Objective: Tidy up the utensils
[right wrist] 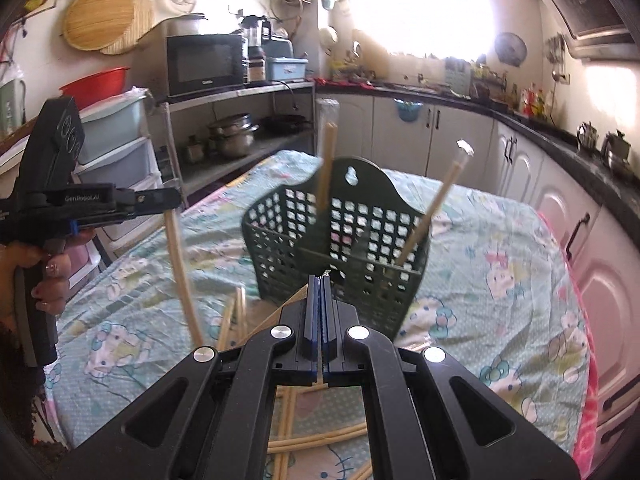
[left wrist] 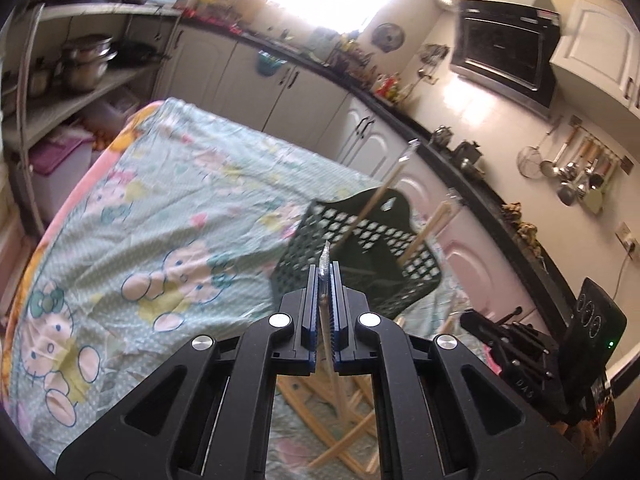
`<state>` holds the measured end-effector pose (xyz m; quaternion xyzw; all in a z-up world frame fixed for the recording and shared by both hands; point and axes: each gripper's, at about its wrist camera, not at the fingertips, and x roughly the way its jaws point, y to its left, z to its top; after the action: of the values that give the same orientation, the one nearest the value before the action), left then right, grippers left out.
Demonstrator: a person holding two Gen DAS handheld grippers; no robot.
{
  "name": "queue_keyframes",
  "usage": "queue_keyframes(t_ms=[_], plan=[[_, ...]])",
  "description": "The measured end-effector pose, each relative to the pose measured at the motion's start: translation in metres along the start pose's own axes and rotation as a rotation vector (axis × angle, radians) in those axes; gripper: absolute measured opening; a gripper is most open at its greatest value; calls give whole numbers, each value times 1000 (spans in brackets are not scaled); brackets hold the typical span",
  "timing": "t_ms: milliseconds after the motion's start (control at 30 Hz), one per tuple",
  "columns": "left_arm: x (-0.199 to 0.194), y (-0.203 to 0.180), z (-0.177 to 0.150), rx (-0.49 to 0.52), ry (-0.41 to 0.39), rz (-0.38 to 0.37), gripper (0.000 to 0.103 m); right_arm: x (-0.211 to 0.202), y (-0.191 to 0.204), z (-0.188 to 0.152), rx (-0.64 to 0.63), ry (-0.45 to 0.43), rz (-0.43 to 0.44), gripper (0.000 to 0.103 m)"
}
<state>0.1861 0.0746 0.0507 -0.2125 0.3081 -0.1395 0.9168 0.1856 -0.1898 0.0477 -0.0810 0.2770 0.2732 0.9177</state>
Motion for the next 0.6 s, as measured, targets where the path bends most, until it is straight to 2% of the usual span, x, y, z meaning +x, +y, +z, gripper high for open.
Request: queue_keyframes(t_ms=[367,600], plan=[[-23,-43,18,87,-51,-73,2,-28,23,22,-74,-72,30,1],[-27,-61,26,131,-65,-94,2,-46,33,37,-111,-121,30,1]])
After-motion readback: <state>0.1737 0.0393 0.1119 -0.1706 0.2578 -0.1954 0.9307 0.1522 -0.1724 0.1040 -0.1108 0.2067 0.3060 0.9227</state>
